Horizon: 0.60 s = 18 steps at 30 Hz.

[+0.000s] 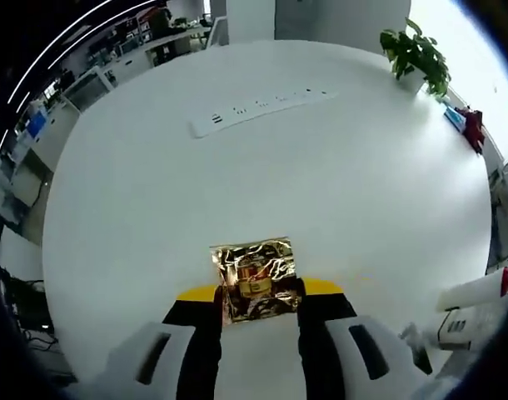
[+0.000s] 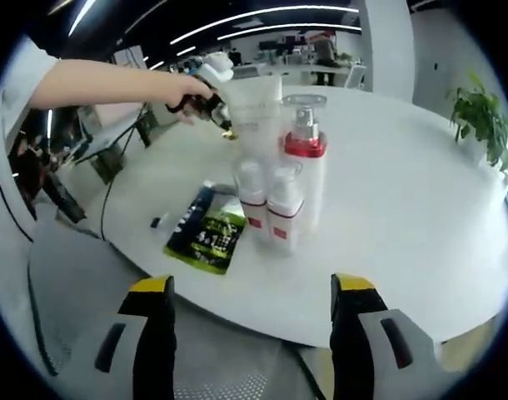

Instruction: Arrange the skincare products in the storage area until every visible bottle or jar stands upright without overlapping.

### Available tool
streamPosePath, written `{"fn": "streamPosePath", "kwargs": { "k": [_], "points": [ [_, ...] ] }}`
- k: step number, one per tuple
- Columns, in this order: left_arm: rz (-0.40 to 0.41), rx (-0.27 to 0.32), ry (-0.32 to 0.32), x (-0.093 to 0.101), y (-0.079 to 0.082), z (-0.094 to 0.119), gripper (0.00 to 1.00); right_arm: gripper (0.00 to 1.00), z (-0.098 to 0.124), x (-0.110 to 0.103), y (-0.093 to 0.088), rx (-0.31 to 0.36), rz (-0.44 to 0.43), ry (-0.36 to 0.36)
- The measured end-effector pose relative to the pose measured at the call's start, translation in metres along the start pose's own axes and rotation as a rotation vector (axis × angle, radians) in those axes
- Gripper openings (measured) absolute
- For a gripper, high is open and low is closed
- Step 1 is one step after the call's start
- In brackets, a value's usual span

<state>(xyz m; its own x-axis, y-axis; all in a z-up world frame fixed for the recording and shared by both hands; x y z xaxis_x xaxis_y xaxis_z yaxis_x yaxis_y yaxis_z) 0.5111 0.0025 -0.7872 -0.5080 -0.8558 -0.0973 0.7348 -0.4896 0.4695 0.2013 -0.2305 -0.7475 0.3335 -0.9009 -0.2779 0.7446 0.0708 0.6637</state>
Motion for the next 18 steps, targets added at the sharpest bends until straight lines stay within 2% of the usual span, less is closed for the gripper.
{"fn": "streamPosePath", "kwargs": {
  "k": [5, 6, 12, 14, 16, 18],
  "points": [
    [0.023, 0.001, 0.001, -0.006, -0.017, 0.006, 0.31, 0.77, 0.001, 0.001, 0.002, 0.019, -0.007, -0.004],
    [0.030, -0.002, -0.002, 0.000, -0.021, 0.010, 0.31, 0.77, 0.001, 0.002, 0.002, 0.017, -0.010, -0.006],
    [0.075, -0.010, 0.010, 0.014, -0.063, 0.049, 0.30, 0.77, 0.001, -0.004, 0.004, 0.017, -0.015, 0.016],
    [0.125, -0.004, 0.026, 0.014, -0.075, 0.060, 0.30, 0.77, 0.002, -0.002, 0.007, 0.038, -0.007, -0.002],
    [0.160, -0.010, 0.036, 0.009, -0.086, 0.062, 0.29, 0.77, 0.003, -0.001, 0.009, 0.056, -0.040, 0.003],
    [0.191, -0.011, 0.061, 0.017, -0.102, 0.076, 0.29, 0.77, 0.004, -0.002, 0.010, 0.058, -0.057, 0.023]
  ]
}}
Point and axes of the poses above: the point that each gripper's makers call its tool centre point, and the gripper's own axes: z roughly backward along the fingers, x roughly to its right, y roughly out of its top, the point moved 1 cm from there along z, roughly backward along the fingers, and after that the axes turned 12 degrees about -z, right-handed, at the moved point
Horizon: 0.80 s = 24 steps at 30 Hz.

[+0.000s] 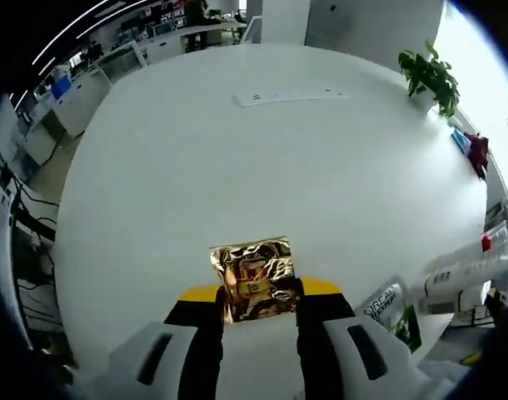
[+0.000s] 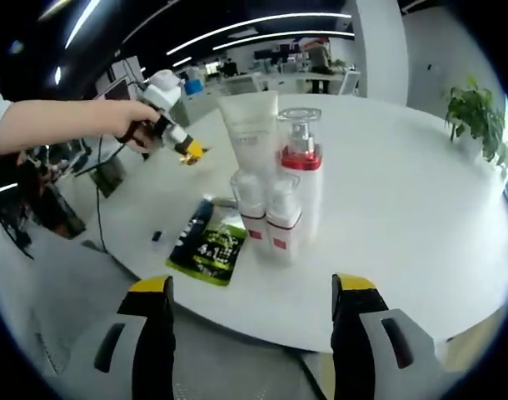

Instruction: Arrange the skincare products in the storage area until every visible bottle or jar stands upright without overlapping.

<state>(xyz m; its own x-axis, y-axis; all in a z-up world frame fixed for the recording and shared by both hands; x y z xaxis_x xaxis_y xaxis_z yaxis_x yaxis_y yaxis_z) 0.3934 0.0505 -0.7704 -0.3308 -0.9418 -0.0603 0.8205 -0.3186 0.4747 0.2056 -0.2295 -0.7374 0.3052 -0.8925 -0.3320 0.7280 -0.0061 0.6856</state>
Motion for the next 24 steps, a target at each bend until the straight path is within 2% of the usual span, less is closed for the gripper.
{"fn": "streamPosePath", "kwargs": {
  "k": [3, 6, 10, 12, 18, 24],
  "points": [
    [0.014, -0.016, 0.033, -0.002, -0.017, 0.008, 0.30, 0.78, 0.000, -0.002, -0.001, -0.003, -0.014, 0.017],
    [0.058, -0.019, 0.042, -0.002, -0.028, 0.012, 0.30, 0.77, -0.002, -0.009, -0.005, -0.022, 0.021, 0.034],
    [0.069, -0.027, 0.044, 0.012, -0.043, 0.017, 0.30, 0.79, -0.001, -0.013, -0.009, -0.043, 0.058, 0.056],
    [0.077, -0.032, 0.040, 0.013, -0.047, 0.009, 0.30, 0.78, 0.000, -0.016, -0.011, -0.054, 0.068, 0.075],
    [0.082, -0.032, 0.024, 0.045, -0.057, 0.015, 0.30, 0.79, 0.000, -0.020, -0.013, -0.063, 0.094, 0.098],
    [0.085, -0.054, 0.025, 0.062, -0.066, 0.010, 0.30, 0.83, 0.002, -0.023, -0.014, -0.058, 0.117, 0.114]
  ]
}}
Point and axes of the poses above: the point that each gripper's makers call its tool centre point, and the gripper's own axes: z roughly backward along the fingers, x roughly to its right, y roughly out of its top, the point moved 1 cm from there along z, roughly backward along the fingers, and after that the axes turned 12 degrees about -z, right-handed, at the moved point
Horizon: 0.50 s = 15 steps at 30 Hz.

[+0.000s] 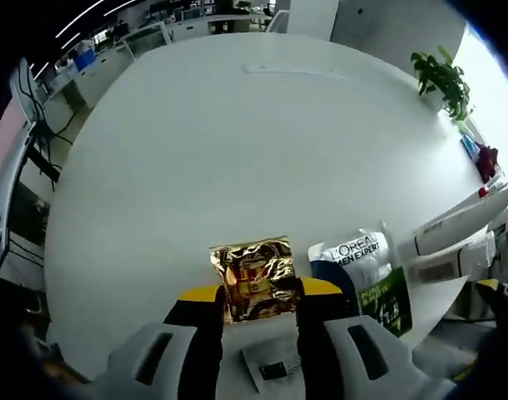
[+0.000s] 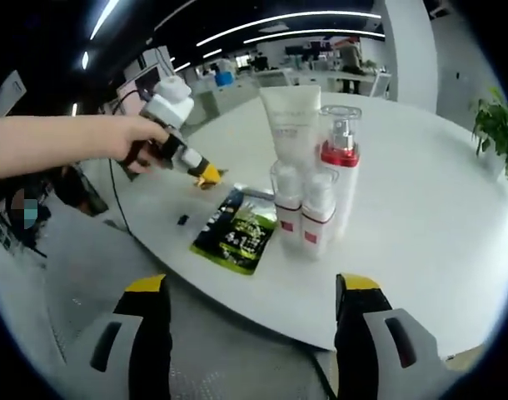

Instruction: Arrange the skincare products in the storage area until every visible bottle or jar stands upright without overlapping.

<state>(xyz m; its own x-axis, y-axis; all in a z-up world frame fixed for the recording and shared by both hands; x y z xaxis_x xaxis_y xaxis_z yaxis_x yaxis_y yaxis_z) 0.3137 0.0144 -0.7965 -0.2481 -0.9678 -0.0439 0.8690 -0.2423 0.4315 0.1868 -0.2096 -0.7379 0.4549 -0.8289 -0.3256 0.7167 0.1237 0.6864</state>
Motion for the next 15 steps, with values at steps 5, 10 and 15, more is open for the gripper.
{"fn": "streamPosePath", "kwargs": {
  "k": [5, 10, 15],
  "points": [
    [-0.005, -0.035, 0.003, 0.007, -0.011, -0.006, 0.30, 0.92, 0.000, -0.002, 0.003, 0.021, 0.025, 0.006],
    [0.012, -0.051, 0.014, 0.002, -0.013, -0.011, 0.30, 1.00, 0.003, -0.005, 0.008, 0.055, 0.084, 0.008],
    [0.079, -0.054, -0.008, 0.008, -0.012, -0.012, 0.32, 1.00, 0.002, -0.008, 0.007, 0.049, 0.118, 0.014]
  ]
}}
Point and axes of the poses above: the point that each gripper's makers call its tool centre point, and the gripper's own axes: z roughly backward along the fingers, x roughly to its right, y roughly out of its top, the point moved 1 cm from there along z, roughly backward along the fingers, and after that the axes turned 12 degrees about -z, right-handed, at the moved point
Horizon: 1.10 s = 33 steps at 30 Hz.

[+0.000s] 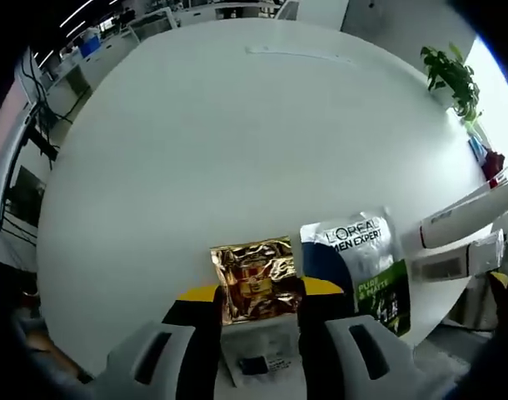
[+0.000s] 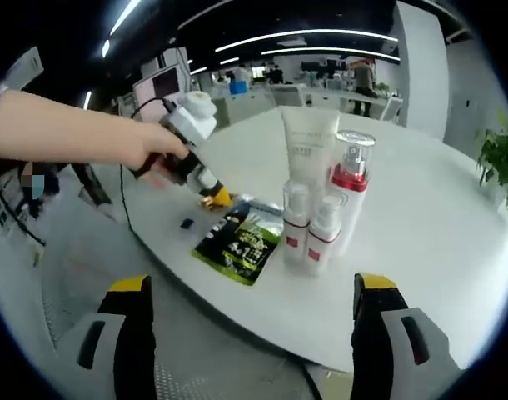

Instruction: Arrange the skincare products in the storage area until every visible bottle or jar stands upright without overlapping.

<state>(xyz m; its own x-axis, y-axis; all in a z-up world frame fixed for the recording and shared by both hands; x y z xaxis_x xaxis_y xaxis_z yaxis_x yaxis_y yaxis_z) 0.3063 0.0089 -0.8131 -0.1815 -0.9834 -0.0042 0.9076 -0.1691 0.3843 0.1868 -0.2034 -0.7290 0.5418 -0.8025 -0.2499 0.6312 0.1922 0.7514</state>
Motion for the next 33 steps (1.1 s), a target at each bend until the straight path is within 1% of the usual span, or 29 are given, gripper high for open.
{"fn": "streamPosePath", "kwargs": {
  "k": [2, 4, 9, 11, 13, 15, 18, 21, 24, 26, 27, 29, 30, 31, 32, 33],
  "points": [
    [-0.010, -0.005, 0.005, 0.003, 0.000, 0.000, 0.32, 1.00, 0.000, 0.000, 0.000, 0.000, 0.006, 0.000],
    [-0.021, -0.014, 0.018, 0.000, -0.002, -0.002, 0.32, 1.00, 0.001, 0.000, 0.000, -0.001, 0.005, 0.002],
    [-0.018, -0.020, 0.032, -0.004, -0.004, -0.003, 0.33, 1.00, 0.000, 0.000, 0.000, -0.001, 0.000, 0.006],
    [-0.020, -0.020, 0.030, -0.005, -0.003, -0.005, 0.33, 1.00, 0.000, 0.000, -0.001, -0.003, 0.001, 0.007],
    [-0.029, -0.015, 0.016, -0.002, -0.002, -0.005, 0.34, 1.00, 0.000, 0.000, -0.001, -0.005, -0.002, 0.009],
    [-0.022, -0.012, 0.015, 0.000, -0.002, -0.004, 0.35, 1.00, 0.000, 0.000, -0.001, -0.006, -0.004, 0.008],
    [-0.025, -0.011, 0.013, 0.000, -0.002, -0.004, 0.38, 1.00, -0.001, 0.000, -0.002, -0.011, 0.003, 0.009],
    [-0.013, -0.009, 0.001, 0.000, -0.001, -0.003, 0.39, 1.00, -0.001, -0.001, -0.002, -0.015, 0.008, 0.013],
    [-0.031, -0.014, 0.009, -0.001, -0.003, 0.000, 0.40, 1.00, -0.001, -0.001, -0.002, -0.017, 0.003, 0.014],
    [-0.033, -0.009, 0.011, -0.004, -0.005, 0.005, 0.45, 1.00, -0.002, 0.000, -0.002, -0.019, -0.002, 0.014],
    [-0.032, -0.001, 0.008, -0.005, -0.004, 0.007, 0.47, 1.00, -0.002, 0.000, -0.002, -0.021, -0.005, 0.014],
    [-0.029, 0.092, -0.022, -0.009, 0.010, 0.010, 0.49, 1.00, -0.002, 0.000, -0.003, -0.026, -0.005, 0.015],
    [-0.020, 0.136, -0.040, -0.005, 0.013, 0.022, 0.49, 1.00, -0.003, 0.000, -0.003, -0.027, -0.004, 0.015],
    [-0.007, 0.164, -0.055, -0.004, 0.015, 0.029, 0.50, 1.00, -0.003, -0.001, -0.003, -0.029, -0.003, 0.015],
    [0.011, 0.193, -0.066, -0.008, 0.019, 0.031, 0.52, 1.00, -0.003, 0.000, -0.003, -0.030, -0.001, 0.011],
    [0.034, 0.241, -0.086, -0.016, 0.026, 0.032, 0.54, 1.00, -0.003, 0.000, -0.004, -0.030, -0.001, 0.009]
  ]
}}
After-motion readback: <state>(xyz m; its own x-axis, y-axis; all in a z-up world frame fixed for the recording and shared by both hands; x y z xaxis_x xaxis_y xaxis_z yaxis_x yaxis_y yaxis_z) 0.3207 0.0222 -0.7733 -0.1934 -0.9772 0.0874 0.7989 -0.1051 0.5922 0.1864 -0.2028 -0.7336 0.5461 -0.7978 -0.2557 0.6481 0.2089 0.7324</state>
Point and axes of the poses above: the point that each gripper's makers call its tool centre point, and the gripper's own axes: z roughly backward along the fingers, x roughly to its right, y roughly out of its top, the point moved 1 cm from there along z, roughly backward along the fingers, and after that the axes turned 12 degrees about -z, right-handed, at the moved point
